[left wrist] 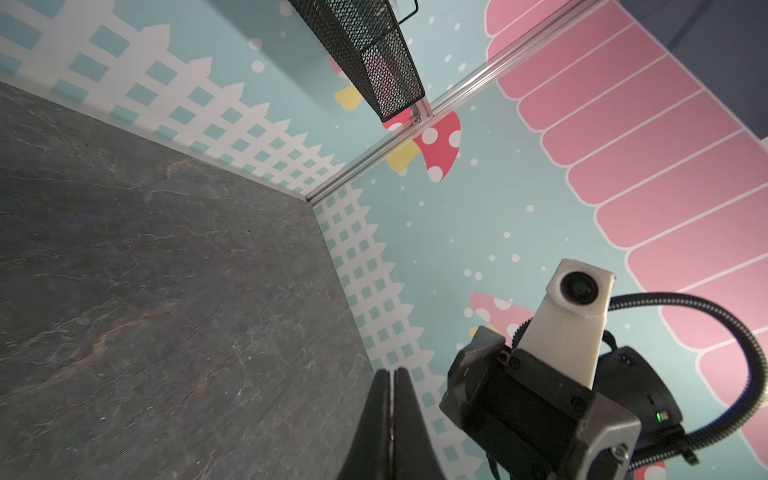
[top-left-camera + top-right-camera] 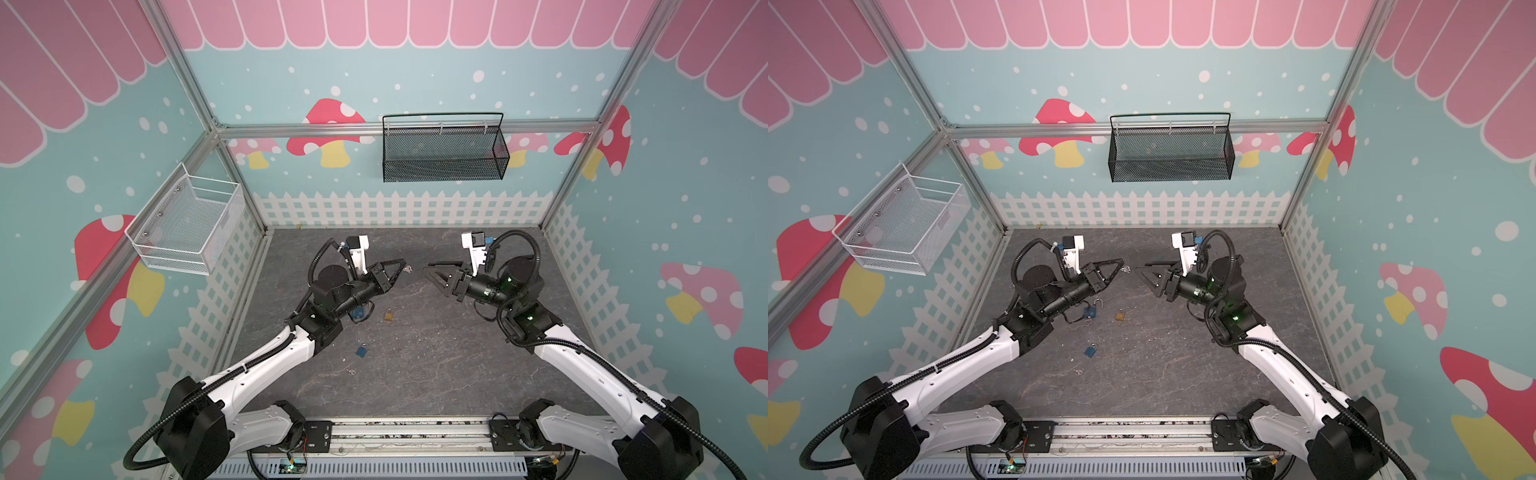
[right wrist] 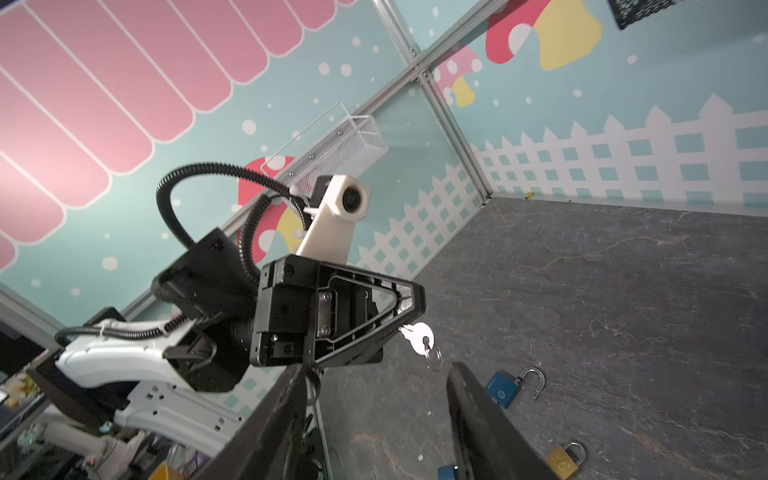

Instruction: Unlock with the key

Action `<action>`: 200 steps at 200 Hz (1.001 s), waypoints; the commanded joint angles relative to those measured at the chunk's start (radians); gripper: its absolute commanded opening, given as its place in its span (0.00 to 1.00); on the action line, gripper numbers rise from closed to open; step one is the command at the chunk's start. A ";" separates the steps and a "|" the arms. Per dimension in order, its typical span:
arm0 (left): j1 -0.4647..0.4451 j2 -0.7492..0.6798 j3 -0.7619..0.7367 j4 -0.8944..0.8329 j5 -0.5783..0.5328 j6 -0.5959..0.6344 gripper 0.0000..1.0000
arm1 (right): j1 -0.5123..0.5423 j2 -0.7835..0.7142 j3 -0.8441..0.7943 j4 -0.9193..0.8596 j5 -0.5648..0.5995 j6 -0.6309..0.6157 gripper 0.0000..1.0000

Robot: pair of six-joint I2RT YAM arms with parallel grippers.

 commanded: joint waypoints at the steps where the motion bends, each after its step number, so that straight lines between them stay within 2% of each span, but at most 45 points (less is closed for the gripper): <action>1: 0.022 -0.009 0.046 -0.189 0.132 0.131 0.00 | -0.028 0.051 0.033 -0.065 -0.211 -0.059 0.52; 65: 0.032 -0.005 0.075 -0.224 0.199 0.199 0.00 | -0.062 0.138 0.065 -0.080 -0.335 -0.045 0.49; 123: 0.031 0.024 0.104 -0.217 0.252 0.201 0.00 | -0.062 0.198 0.091 -0.078 -0.359 -0.027 0.46; 148: 0.031 0.035 0.117 -0.215 0.256 0.199 0.00 | -0.061 0.218 0.106 -0.077 -0.380 -0.025 0.39; 200: 0.032 0.054 0.136 -0.212 0.265 0.199 0.00 | -0.058 0.236 0.109 -0.052 -0.422 -0.019 0.35</action>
